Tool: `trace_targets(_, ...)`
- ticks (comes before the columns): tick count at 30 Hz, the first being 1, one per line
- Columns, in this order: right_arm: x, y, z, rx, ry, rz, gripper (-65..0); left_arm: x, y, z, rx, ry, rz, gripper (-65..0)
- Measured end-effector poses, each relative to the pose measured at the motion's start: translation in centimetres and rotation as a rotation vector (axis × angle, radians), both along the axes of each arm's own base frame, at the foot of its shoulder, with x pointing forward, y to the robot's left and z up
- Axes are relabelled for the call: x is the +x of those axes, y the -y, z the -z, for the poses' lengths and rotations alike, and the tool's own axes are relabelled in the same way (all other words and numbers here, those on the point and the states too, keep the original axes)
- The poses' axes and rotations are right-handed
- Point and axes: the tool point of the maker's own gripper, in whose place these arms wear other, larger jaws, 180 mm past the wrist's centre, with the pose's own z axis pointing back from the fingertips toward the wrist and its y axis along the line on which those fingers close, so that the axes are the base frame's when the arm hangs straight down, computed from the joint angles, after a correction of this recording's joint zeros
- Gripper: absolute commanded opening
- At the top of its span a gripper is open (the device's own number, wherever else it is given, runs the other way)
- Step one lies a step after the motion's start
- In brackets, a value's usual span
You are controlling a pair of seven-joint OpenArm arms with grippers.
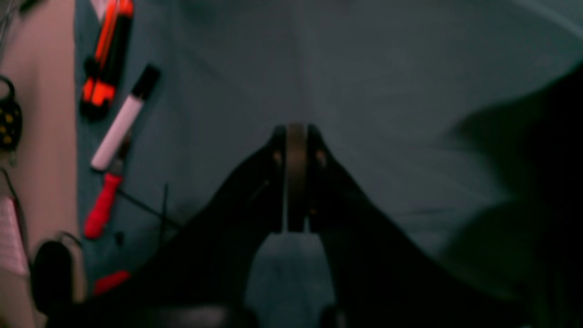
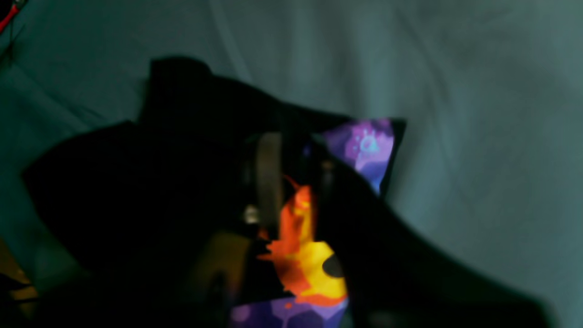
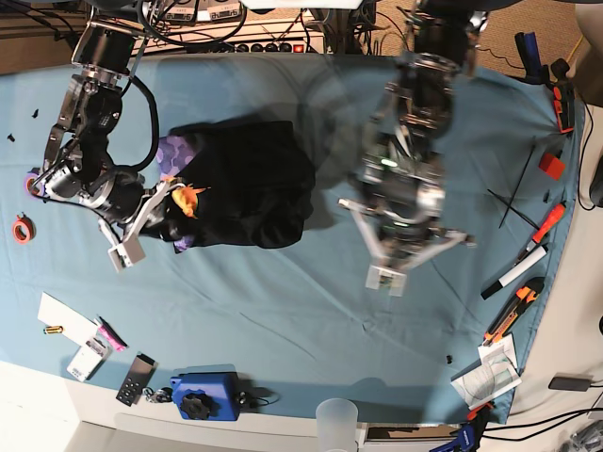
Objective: Layout the t-shirt on the table in an organized manner, then fold the t-shirt properly
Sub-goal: 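Open both grippers and lift them off the folded shirt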
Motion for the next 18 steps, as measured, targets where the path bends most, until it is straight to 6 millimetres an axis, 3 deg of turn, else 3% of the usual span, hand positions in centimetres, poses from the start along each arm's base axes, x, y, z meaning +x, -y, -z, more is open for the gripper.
trace_targets(5,0.0,-0.7,-2.7,-0.048,0.081,-0.028,-65.0,-0.1,-3.6,0.1,-0.135,-0.022,-0.016,-65.0)
trace_targets(10,-0.5,-0.6,-3.6,-0.114,0.096,-0.032,-65.0,-2.1,-7.3,1.0,-0.188,-0.053,-0.066,-65.0)
trace_targets(14,-1.4,1.0,-3.1,-0.11,0.067,0.039,-65.0,-3.8,-8.6,1.1,-0.242,-0.055,-0.085,-65.0)
trace_targets(18,-4.2,2.5,-1.0,-0.127,-0.03,0.075,-65.0,-6.5,-9.8,1.9,-0.255,-0.084,-0.091,-65.0)
